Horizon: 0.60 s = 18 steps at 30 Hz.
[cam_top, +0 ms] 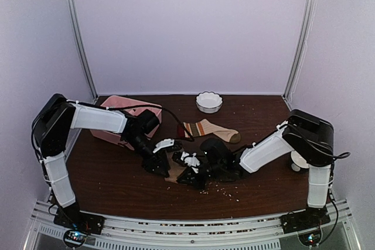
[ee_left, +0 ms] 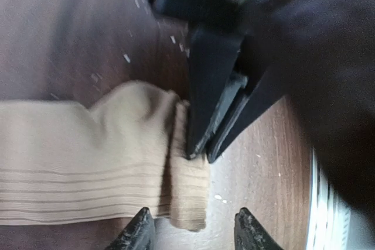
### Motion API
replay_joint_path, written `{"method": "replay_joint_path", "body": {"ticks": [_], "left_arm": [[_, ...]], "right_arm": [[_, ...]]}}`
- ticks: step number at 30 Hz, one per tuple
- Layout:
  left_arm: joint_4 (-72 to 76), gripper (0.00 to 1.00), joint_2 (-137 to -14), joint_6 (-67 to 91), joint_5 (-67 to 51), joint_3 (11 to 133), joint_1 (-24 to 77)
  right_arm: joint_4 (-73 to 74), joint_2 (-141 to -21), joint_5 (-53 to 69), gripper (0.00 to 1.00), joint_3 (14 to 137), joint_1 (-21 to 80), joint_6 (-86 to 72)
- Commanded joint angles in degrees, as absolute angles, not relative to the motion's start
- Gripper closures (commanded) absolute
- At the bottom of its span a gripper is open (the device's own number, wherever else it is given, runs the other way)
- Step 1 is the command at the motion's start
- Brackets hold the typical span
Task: Roll the socks
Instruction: Roll the sock at the center of the board.
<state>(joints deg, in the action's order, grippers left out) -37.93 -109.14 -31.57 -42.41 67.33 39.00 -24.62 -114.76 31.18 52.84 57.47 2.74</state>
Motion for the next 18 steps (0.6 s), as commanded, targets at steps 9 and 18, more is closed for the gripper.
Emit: {"method": "replay_joint_path", "body": {"ticks": [9,18], "left_arm": [[-32.63,0.58,-103.98,-39.08,-44.04,61.38,40.28],[-26.98,0.59,-100.85,-40.86,-39.67,56.81,44.29]], "right_arm": [[-5.98,-121.22,37.18,1.0,51.57,55.83,-17.01],[-11.5,-125.03,37.56,1.0,50.07,54.13,-30.28]]}}
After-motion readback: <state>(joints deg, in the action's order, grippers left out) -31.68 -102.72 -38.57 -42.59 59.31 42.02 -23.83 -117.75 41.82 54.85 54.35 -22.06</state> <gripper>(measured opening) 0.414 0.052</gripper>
